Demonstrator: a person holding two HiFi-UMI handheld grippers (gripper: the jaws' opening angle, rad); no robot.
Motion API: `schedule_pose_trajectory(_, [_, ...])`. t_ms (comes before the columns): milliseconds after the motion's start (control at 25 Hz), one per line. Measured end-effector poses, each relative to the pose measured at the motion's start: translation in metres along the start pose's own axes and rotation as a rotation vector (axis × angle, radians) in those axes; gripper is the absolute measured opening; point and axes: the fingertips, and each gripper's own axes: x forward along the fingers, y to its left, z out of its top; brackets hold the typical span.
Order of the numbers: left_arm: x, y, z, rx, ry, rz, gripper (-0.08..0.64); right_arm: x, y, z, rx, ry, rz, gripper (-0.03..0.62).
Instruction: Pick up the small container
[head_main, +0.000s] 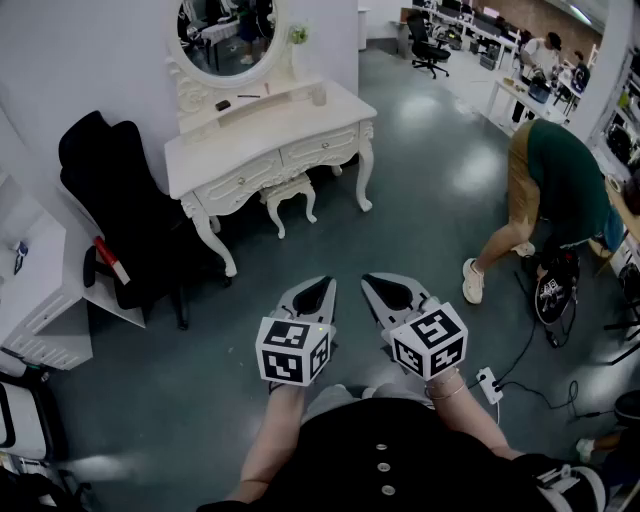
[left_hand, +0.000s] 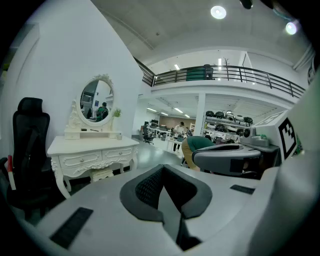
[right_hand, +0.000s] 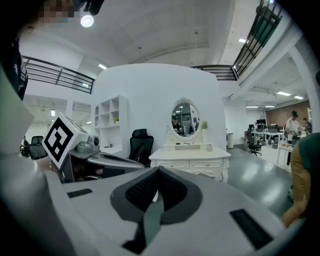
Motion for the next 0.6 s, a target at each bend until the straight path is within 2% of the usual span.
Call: schedule_pose_trajectory(600, [0.007,0.008,-0.004,0.030,0.031,-0.038,0.012,0.018,0.005,-0.007,-0.002,0.023,0.006,0.000])
